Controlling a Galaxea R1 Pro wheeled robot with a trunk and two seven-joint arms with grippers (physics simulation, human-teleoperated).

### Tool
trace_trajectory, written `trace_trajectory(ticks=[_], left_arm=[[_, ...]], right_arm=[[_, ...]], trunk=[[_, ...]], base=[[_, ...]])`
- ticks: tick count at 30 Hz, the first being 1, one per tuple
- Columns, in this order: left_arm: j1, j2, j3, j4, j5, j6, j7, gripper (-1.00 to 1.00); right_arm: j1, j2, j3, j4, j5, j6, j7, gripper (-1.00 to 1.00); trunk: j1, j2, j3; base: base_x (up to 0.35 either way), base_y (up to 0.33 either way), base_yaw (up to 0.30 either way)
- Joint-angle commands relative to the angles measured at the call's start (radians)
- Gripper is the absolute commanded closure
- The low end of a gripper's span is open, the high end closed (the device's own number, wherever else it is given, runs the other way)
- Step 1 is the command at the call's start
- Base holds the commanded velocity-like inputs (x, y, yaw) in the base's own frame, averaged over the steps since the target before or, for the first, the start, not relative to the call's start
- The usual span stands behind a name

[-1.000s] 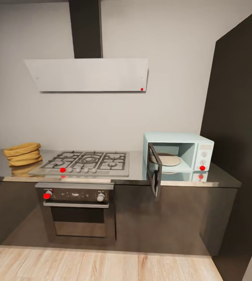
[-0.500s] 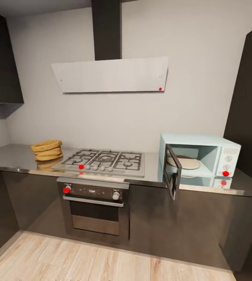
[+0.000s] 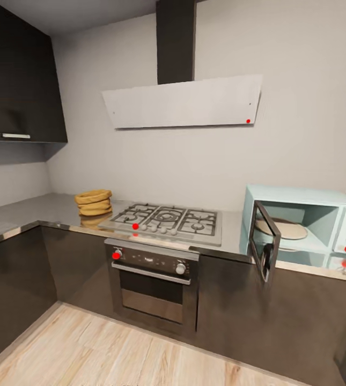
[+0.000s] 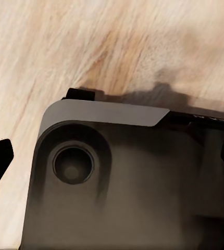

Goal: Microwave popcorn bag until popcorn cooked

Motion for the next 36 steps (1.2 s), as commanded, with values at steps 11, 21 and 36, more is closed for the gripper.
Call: trace_trajectory(ticks=[11,21,36], left_arm=[[0.0,0.0,0.003,-0.002,0.008,-0.005,0.005,-1.0],[0.0,0.001,0.002,-0.003,0.008,-0.005,0.006,-1.0],[0.0,0.0,0.002,-0.003,0.007,-0.004,0.002,-1.0]], right_arm=[[0.028,0.025,0.003,0.0,-0.005,-0.037,0.0,-1.0],[0.028,0.028,0.003,0.0,-0.005,-0.052,-0.002,-1.0],[0.028,0.031,0.004,0.0,-0.005,-0.052,-0.009,-1.0]], trunk=[[0.0,-0.001,-0.001],[0.0,-0.001,-0.001],[0.0,-0.001,-0.001]], base=[[0.0,0.0,0.295],[0.0,0.0,0.3],[0.0,0.0,0.3]])
